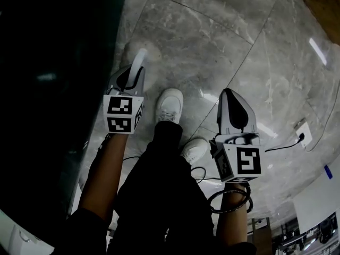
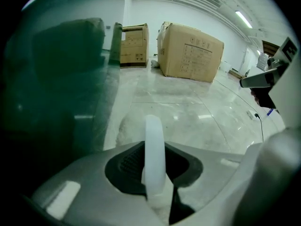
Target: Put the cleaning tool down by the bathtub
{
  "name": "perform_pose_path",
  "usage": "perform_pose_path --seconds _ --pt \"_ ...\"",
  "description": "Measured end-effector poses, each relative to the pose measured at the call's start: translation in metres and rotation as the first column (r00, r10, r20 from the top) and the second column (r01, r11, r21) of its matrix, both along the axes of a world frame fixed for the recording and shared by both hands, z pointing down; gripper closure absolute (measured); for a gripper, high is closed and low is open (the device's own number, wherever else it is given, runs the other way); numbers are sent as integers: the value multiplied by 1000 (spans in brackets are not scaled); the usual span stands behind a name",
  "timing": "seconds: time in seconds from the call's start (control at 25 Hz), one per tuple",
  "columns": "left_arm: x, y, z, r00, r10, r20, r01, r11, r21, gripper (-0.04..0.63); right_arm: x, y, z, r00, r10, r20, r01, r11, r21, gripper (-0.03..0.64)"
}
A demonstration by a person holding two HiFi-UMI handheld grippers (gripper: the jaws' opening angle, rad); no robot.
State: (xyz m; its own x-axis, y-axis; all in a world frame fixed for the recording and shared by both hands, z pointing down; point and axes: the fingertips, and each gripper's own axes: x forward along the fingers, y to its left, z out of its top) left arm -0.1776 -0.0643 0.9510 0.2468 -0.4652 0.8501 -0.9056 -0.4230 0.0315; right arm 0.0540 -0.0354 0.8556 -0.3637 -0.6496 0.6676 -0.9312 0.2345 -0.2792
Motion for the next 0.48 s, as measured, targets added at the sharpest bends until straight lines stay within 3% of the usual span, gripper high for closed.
perform_pose_path --seconds 0.48 --pt "-8 4 56 1000 -4 17 4 999 -33 509 -11 -1 47 997 -78 -23 77 997 -14 601"
